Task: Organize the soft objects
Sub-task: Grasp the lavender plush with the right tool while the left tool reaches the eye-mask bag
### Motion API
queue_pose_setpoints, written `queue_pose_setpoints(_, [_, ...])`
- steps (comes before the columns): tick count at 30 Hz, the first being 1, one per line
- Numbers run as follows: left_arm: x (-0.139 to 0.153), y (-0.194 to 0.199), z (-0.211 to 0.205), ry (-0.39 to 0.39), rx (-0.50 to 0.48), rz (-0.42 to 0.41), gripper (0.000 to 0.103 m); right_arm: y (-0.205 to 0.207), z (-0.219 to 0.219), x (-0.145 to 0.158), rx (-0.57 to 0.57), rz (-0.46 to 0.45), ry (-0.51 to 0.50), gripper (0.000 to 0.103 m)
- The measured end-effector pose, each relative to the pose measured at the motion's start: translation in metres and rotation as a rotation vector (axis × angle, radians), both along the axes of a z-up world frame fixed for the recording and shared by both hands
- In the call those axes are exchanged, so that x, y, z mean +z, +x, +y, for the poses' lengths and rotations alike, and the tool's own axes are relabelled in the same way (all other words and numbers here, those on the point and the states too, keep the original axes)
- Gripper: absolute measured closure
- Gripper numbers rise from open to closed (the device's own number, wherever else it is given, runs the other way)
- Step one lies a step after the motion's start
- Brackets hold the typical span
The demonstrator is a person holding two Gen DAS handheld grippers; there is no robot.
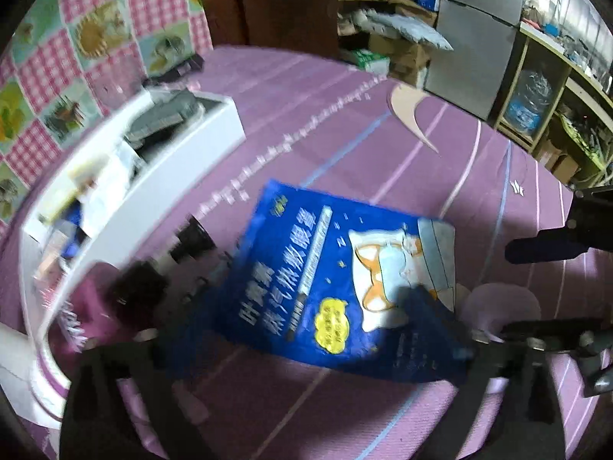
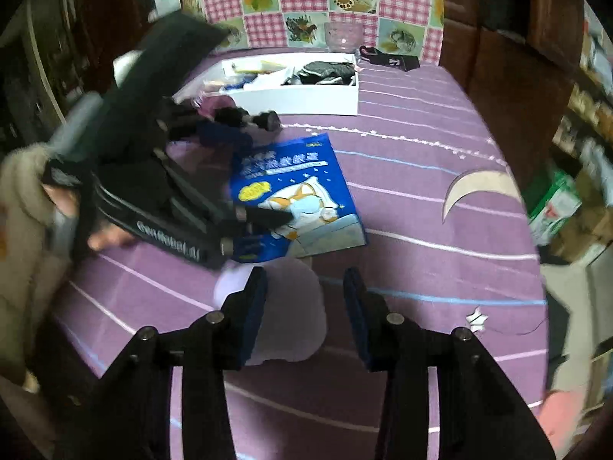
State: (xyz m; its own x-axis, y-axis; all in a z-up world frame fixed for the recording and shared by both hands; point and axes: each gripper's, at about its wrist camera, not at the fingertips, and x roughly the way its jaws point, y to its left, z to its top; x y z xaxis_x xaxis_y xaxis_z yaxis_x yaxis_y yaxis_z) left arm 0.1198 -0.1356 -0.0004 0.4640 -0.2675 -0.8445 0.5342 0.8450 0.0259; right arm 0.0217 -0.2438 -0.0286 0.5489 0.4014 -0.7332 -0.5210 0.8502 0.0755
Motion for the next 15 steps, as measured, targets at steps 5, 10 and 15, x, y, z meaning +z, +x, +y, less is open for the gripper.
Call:
queue_pose_setpoints(5, [-0.001, -0.001, 0.0, -0.03, -0.006, -0.007, 0.0, -0.005, -0.002, -0.009, 0.031, 0.074, 0.044, 0.045])
queue_pose_setpoints(10, [-0.002, -0.003, -0.003, -0.046, 0.002, -0.041, 0.0, -0.006, 0.0, -0.015, 0.032, 0.08, 0.049, 0.038])
queue_pose_setpoints(15, [-0.002, 0.003, -0.007, -0.036, 0.018, -0.024, 0.003, -0.008, 0.004, -0.013, 0.017, 0.078, 0.016, 0.038])
